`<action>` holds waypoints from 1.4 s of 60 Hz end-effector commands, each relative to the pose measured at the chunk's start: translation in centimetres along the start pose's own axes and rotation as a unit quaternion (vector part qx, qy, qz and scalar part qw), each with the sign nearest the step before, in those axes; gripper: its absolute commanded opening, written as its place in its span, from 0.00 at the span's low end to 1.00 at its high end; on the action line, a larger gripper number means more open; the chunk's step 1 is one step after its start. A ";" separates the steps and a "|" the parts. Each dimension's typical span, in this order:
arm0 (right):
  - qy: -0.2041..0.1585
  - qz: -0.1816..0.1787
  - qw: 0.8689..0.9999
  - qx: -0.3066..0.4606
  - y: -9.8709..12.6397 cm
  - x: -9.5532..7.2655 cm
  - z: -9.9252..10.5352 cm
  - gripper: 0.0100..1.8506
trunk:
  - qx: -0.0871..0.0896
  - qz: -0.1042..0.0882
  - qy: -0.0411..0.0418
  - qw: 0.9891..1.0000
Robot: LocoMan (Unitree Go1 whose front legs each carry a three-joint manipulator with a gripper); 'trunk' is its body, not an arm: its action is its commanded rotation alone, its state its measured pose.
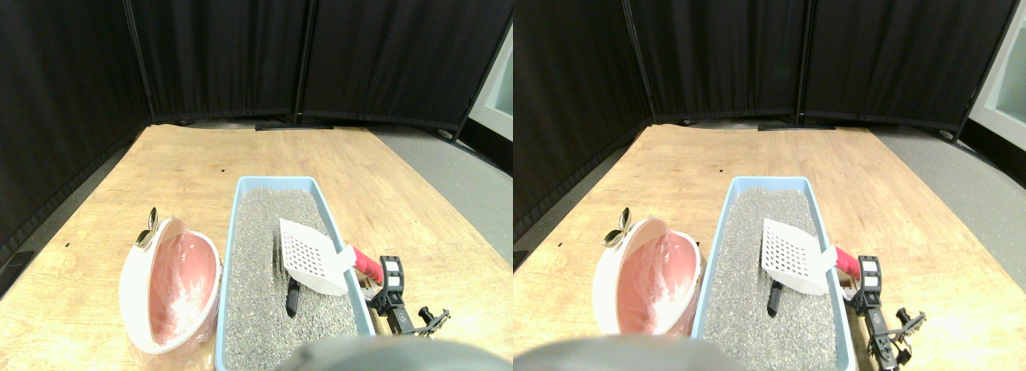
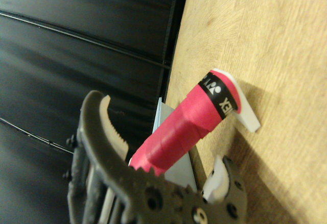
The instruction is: Scoop (unimanual)
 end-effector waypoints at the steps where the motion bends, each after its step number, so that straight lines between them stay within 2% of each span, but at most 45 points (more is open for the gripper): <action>1: -0.012 -0.004 1.000 0.004 0.0 0.6 0.3 0.51 | -0.010 0.002 0.000 1.000; 11: -0.003 -0.020 1.000 0.013 -0.2 1.0 0.6 0.50 | -0.008 0.000 -0.001 1.000; 30: -0.001 -0.019 0.999 0.026 -0.2 1.8 0.3 0.50 | -0.009 -0.002 -0.004 1.000; 37: -0.002 -0.011 0.998 0.056 -0.5 2.3 0.1 0.49 | -0.008 -0.001 -0.004 1.000; 54: 0.002 -0.021 0.999 0.050 -0.9 3.0 -0.5 0.46 | -0.010 0.000 -0.009 1.000; 63: 0.003 -0.028 0.999 0.041 -1.1 3.4 -0.6 0.42 | -0.009 -0.003 -0.008 1.000; 76: 0.003 -0.025 0.999 0.027 -1.4 3.9 -0.7 0.27 | -0.009 -0.004 -0.007 1.000; 80: -0.009 -0.022 0.999 0.046 -1.5 4.0 -0.7 0.12 | -0.008 -0.003 -0.008 1.000; 81: -0.009 -0.022 0.999 0.046 -1.5 4.0 -0.7 0.12 | -0.008 -0.003 -0.008 1.000; 82: -0.012 -0.027 0.998 0.050 -1.5 4.1 -0.7 0.05 | -0.009 -0.004 -0.007 1.000; 84: -0.016 -0.031 0.998 0.053 -1.5 4.1 -0.7 0.03 | -0.009 -0.004 -0.007 1.000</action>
